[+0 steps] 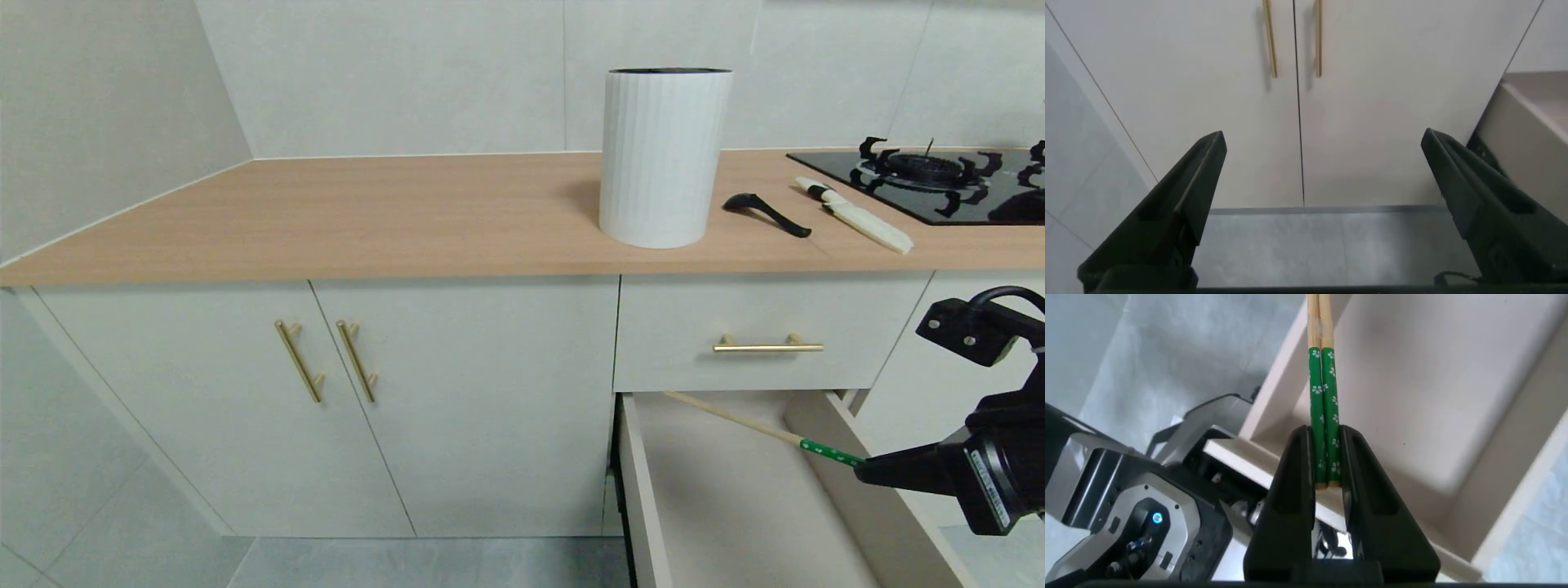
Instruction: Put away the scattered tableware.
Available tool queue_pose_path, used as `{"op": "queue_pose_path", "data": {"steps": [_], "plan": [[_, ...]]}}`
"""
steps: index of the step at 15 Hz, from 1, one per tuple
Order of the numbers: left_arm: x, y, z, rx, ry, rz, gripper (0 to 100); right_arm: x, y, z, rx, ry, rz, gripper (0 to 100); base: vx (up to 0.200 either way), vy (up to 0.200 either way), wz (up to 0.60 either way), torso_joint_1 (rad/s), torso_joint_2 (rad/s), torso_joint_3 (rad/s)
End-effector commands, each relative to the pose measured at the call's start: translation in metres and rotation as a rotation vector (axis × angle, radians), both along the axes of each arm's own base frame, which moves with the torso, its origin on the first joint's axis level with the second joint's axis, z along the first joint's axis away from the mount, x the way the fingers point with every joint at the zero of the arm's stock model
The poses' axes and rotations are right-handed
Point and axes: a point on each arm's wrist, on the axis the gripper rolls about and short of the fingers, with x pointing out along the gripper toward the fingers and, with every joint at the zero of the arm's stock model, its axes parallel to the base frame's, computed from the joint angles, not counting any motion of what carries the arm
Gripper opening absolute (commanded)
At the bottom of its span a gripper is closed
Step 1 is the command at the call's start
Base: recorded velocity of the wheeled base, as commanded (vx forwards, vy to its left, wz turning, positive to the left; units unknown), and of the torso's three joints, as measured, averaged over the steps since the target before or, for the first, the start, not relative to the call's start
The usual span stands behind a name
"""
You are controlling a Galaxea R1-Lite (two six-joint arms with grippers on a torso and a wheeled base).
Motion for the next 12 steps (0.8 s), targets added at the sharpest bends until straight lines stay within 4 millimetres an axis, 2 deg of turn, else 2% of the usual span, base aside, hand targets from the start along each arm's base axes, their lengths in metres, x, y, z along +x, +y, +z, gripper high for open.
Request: {"op": "queue_pose_path", "data": {"steps": [1, 5, 9, 12], "plan": [[0.0, 0.0, 0.0, 0.001, 0.002, 0.001, 100, 0.001, 0.001, -0.001, -0.001, 0.003, 0.001, 0, 0.0, 0.0, 0.0, -0.134, 0.45, 0.315], [0.0, 0.0, 0.0, 0.001, 0.002, 0.0, 100, 0.001, 0.001, -0.001, -0.001, 0.003, 0.001, 0, 0.0, 0.0, 0.0, -0.099, 0.41, 0.304], [0.0, 0.0, 0.0, 0.001, 0.002, 0.0, 100, 0.002, 0.001, -0.001, -0.001, 0.003, 0.001, 0, 0.0, 0.0, 0.0, -0.022, 0.09, 0.049], [0.0, 0.0, 0.0, -0.001, 0.002, 0.0, 100, 0.017, 0.006, -0.014, -0.034, 0.065, -0.013, 0, 0.0, 0.0, 0.0, 0.0, 0.0, 0.0]]}}
